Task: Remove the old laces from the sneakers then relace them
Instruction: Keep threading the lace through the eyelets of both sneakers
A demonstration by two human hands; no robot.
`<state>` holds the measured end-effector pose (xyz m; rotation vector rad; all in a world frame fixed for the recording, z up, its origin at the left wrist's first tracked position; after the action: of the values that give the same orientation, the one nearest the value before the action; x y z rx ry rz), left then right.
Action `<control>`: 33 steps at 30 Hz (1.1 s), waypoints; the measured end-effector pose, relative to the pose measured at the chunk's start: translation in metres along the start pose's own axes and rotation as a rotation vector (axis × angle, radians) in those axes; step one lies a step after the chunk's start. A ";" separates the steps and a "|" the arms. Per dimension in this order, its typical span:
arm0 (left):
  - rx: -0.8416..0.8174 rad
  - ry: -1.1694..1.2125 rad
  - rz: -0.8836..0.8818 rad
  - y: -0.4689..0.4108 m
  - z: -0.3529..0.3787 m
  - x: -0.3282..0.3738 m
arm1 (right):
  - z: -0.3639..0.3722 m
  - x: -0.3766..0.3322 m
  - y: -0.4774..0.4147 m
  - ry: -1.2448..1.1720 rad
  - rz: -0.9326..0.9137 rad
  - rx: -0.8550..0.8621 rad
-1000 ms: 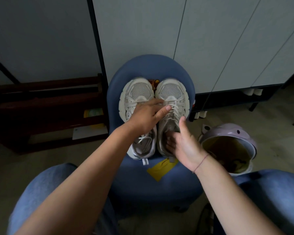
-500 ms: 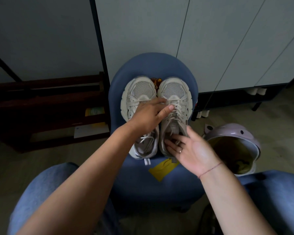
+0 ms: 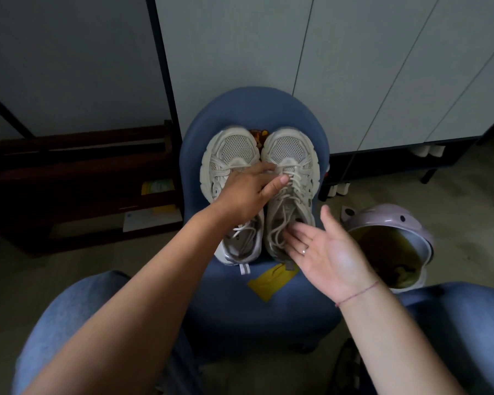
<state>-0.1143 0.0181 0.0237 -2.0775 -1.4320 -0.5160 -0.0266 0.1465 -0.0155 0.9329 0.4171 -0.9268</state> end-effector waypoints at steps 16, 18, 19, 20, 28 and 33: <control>0.013 -0.017 0.040 0.000 0.001 0.000 | -0.012 -0.009 -0.010 0.186 -0.122 0.062; 0.015 -0.022 0.044 0.000 0.000 0.000 | -0.012 -0.010 -0.007 0.208 -0.141 0.049; 0.018 -0.025 0.043 0.000 0.000 0.001 | -0.008 -0.007 -0.009 0.203 -0.129 0.019; 0.019 -0.026 0.042 0.000 0.000 0.001 | -0.003 -0.003 -0.011 0.198 -0.105 -0.008; 0.174 0.125 0.113 0.017 -0.014 0.002 | -0.003 -0.001 -0.027 0.248 -0.058 -0.013; 0.556 0.117 -0.169 0.068 -0.037 -0.022 | -0.036 -0.050 -0.010 0.641 -0.411 0.168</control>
<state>-0.0584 -0.0402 0.0232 -1.4757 -1.4829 -0.2558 -0.0603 0.1990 -0.0072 1.3267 1.1217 -1.0286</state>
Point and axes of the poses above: each hand's wrist, its own y-axis away from the middle knuckle, its own z-axis out of the palm, x = y × z, the point moved 7 cm from there along -y, towards the middle knuckle, and after that the axes turned 1 degree about z, right-handed, at the moved point
